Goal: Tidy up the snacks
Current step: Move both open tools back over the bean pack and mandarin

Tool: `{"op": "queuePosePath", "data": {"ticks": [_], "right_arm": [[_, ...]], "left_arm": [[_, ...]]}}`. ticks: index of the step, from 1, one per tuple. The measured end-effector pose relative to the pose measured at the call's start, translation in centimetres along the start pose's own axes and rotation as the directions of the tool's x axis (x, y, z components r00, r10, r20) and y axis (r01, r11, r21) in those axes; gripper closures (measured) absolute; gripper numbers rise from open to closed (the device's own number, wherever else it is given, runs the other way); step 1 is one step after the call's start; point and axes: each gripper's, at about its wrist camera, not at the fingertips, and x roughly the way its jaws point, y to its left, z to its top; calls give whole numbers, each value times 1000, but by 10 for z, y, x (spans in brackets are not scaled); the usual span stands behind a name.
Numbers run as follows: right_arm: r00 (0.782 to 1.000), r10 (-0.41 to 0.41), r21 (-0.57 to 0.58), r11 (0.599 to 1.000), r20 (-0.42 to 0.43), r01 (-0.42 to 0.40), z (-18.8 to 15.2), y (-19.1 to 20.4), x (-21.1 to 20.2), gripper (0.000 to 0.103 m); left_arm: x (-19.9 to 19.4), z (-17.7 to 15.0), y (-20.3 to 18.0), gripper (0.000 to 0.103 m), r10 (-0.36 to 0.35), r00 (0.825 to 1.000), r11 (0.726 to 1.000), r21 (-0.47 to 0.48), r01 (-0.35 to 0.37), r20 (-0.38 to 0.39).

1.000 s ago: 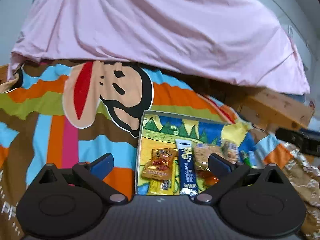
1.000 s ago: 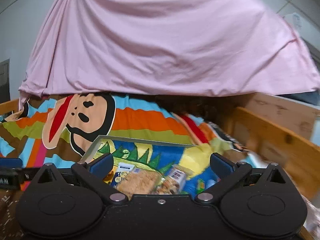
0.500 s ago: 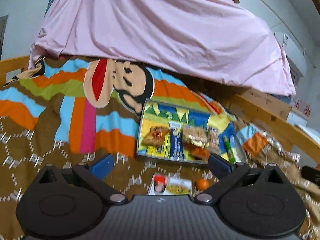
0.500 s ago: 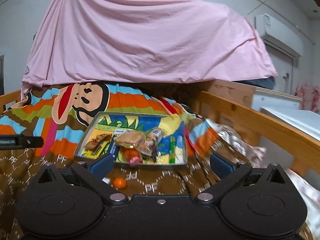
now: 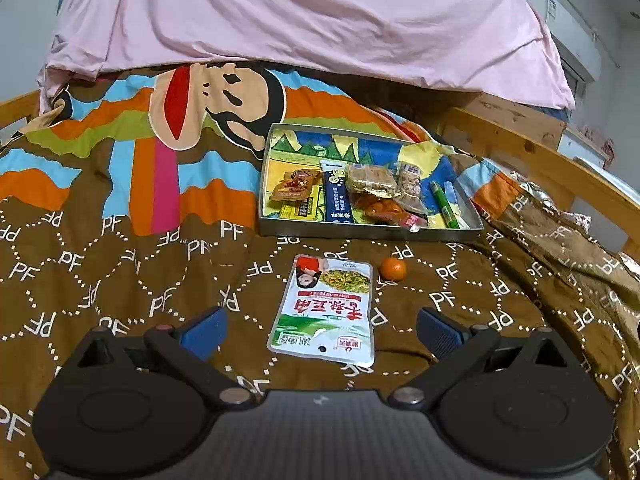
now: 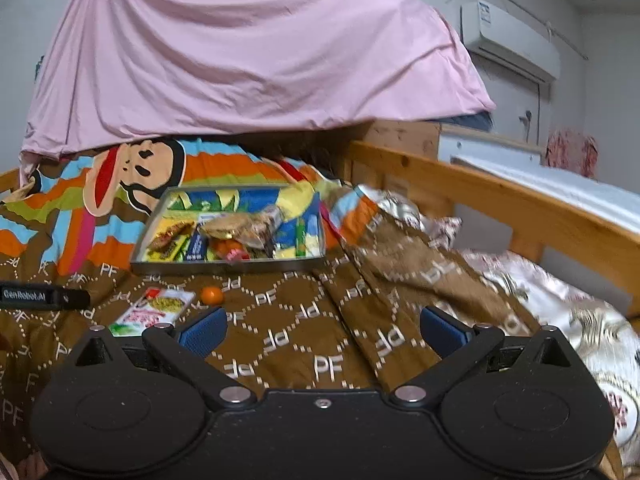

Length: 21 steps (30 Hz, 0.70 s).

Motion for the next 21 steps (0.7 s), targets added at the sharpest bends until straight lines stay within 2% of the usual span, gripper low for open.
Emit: {"op": "queuePosePath", "data": {"ticks": [11, 21], "right_arm": [[997, 48, -4, 999, -63, -49, -10, 12, 23, 1], [980, 126, -35, 991, -153, -133, -22, 33, 61, 1]], "left_arm": [[6, -4, 12, 1, 29, 999, 999, -21, -30, -38], [26, -19, 17, 1, 41, 993, 999, -9, -42, -108]]}}
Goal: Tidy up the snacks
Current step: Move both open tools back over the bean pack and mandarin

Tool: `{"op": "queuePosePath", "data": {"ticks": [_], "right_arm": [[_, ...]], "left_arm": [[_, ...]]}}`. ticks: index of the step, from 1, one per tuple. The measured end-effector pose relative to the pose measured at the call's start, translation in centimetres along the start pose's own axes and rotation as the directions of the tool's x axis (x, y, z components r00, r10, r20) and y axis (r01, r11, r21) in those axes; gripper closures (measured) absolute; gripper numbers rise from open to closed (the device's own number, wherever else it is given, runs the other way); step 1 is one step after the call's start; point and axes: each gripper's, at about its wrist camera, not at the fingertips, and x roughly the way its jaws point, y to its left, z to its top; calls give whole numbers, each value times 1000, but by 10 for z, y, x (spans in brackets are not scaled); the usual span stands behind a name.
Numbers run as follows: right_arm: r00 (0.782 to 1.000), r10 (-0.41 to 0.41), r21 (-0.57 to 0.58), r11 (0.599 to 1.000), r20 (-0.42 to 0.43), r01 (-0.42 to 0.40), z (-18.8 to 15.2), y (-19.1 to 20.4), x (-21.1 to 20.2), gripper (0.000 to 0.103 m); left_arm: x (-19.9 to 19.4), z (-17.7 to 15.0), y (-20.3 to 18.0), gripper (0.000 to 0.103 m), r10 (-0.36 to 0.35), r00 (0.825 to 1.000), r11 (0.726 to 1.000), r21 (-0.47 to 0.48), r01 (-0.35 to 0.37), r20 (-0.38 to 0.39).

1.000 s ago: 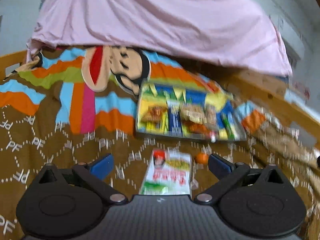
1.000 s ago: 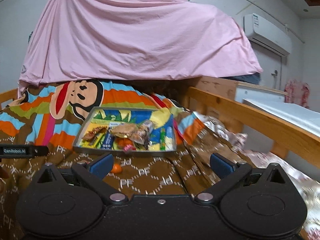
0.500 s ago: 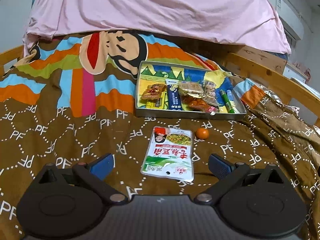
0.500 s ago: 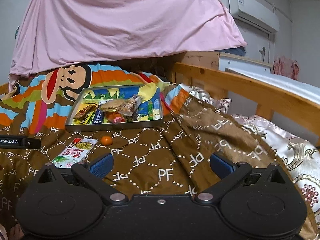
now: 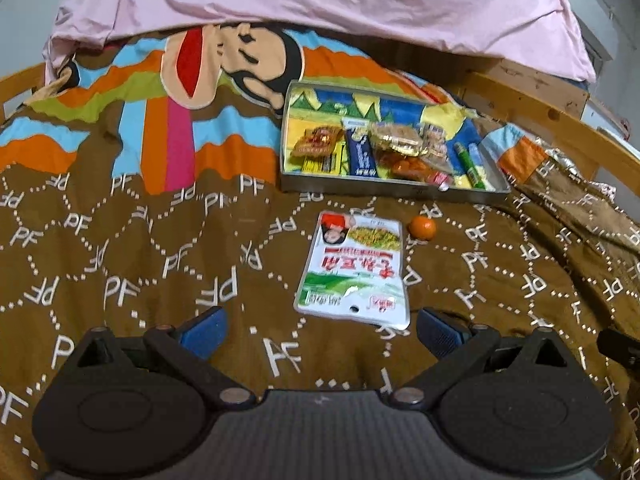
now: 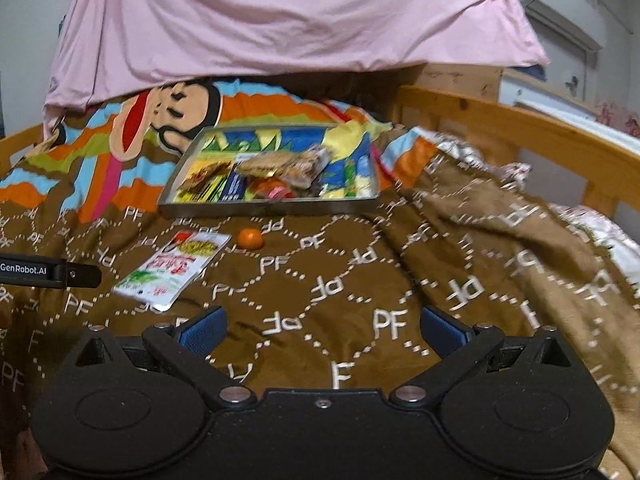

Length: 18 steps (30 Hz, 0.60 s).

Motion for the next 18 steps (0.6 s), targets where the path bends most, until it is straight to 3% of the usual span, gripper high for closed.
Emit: {"op": "queuePosePath", "data": {"ticks": [6, 18], "right_arm": [[998, 34, 2, 999, -43, -34, 0, 4, 19, 1], [995, 93, -32, 995, -26, -94, 22, 13, 50, 1]], "left_arm": [[12, -1, -3, 1, 14, 999, 999, 49, -12, -42], [29, 28, -12, 1, 32, 995, 979, 202, -12, -92]]}}
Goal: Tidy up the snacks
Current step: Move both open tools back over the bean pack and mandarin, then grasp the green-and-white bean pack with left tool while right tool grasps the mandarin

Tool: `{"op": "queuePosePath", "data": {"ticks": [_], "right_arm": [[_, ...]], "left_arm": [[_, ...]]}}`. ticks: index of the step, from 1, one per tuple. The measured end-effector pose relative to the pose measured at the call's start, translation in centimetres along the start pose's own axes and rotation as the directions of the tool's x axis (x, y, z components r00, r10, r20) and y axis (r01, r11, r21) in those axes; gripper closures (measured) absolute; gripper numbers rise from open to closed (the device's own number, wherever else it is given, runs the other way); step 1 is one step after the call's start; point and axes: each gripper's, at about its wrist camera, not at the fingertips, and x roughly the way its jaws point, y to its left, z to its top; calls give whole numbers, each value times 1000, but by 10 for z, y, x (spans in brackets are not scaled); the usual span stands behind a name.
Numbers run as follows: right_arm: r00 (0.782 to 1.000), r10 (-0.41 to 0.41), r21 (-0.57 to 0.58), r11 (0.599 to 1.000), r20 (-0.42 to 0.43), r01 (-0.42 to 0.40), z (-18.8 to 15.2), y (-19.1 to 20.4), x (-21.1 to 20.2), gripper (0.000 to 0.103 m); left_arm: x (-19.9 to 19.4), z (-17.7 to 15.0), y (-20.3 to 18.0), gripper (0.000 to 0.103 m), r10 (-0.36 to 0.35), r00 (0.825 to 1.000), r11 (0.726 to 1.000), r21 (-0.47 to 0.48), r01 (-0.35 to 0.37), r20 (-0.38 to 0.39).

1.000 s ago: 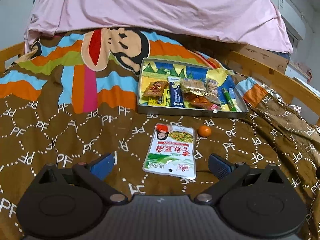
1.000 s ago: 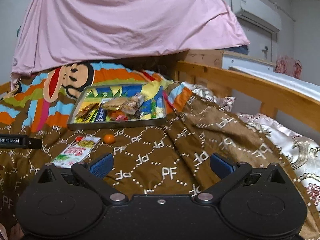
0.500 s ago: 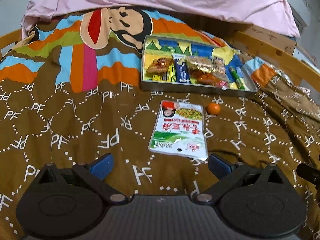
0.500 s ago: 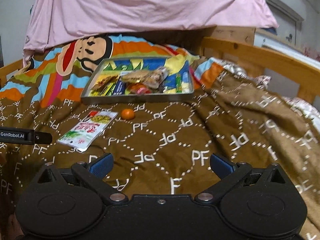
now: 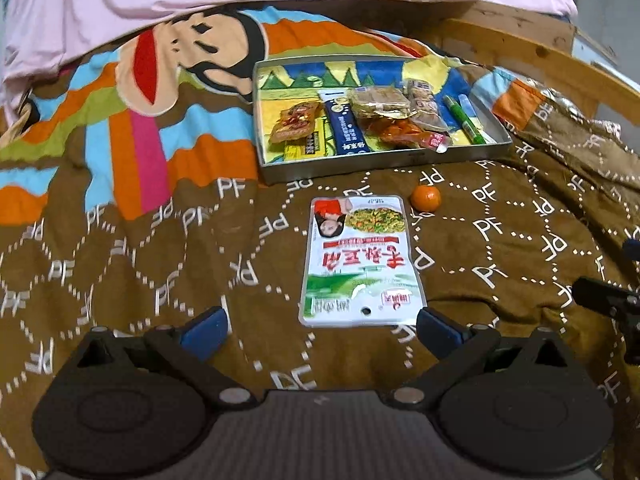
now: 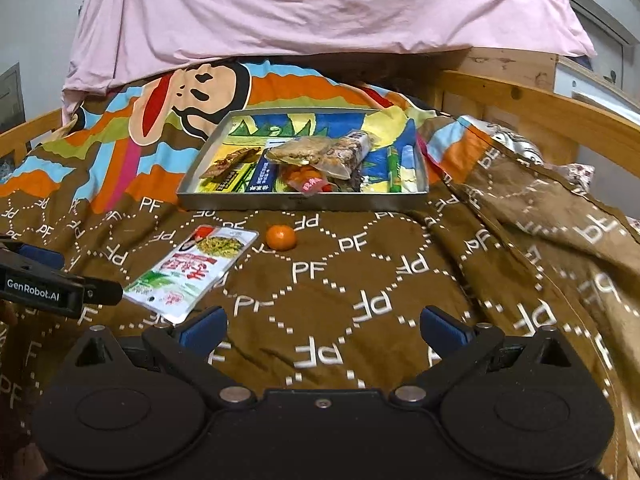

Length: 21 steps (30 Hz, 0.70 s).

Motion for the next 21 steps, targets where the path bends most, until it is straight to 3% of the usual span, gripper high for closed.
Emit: {"op": "queuePosePath", "data": {"ticks": [14, 21], "right_arm": [[999, 31, -76, 997, 18, -29, 28, 4, 49, 1], [1000, 30, -61, 998, 1, -30, 40, -1, 80, 1]], "left_arm": [[24, 21, -4, 1, 44, 999, 993, 113, -44, 3], [45, 28, 3, 1, 23, 1000, 999, 36, -23, -14]]}}
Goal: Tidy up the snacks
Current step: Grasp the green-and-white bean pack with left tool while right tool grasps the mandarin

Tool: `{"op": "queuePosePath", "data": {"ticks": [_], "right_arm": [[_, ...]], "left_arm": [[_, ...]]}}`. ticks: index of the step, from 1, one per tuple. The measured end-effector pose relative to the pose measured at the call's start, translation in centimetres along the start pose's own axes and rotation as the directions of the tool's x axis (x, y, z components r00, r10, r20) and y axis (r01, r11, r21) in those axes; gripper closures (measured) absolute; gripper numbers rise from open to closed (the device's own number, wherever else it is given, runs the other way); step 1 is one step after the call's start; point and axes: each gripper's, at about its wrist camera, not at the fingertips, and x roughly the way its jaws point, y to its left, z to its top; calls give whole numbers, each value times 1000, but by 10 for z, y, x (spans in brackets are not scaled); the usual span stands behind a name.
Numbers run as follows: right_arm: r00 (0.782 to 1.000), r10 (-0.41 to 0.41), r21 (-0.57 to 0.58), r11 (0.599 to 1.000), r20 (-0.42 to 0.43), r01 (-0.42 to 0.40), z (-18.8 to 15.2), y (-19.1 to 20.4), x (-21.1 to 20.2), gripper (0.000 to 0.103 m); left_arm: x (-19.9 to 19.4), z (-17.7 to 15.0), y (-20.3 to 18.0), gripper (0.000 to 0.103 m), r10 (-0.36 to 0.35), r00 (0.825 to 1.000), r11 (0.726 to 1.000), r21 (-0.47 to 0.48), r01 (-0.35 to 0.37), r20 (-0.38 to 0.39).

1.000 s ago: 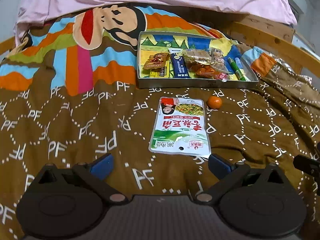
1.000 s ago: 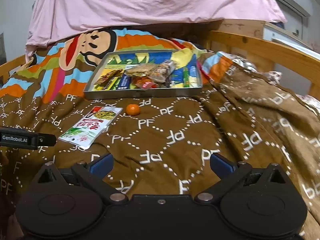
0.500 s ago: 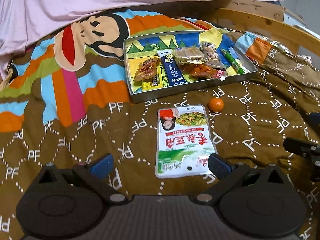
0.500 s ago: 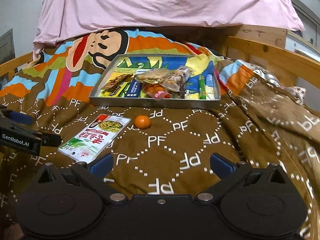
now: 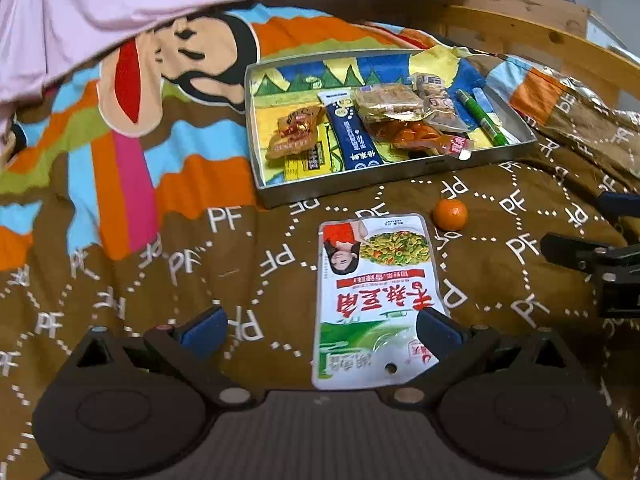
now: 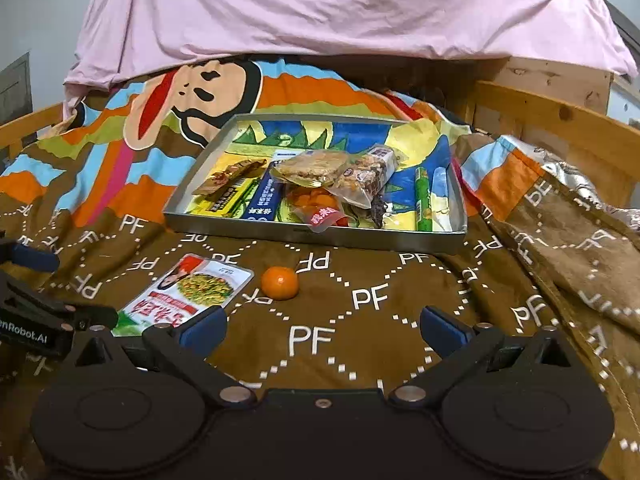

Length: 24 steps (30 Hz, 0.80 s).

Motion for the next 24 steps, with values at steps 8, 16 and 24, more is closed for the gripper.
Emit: {"op": "queuePosePath", "data": {"ticks": [8, 16, 24], "right_arm": [[999, 39, 55, 998, -38, -37, 8, -16, 46, 1], [984, 169, 71, 984, -55, -165, 16, -21, 88, 4], [973, 225, 35, 974, -52, -224, 19, -11, 103, 20]], "left_arm": [[31, 5, -2, 1, -78, 997, 996, 39, 79, -15], [60, 7, -1, 1, -217, 973, 976, -3, 218, -84], [73, 17, -3, 0, -219, 970, 976, -33, 217, -105]]}}
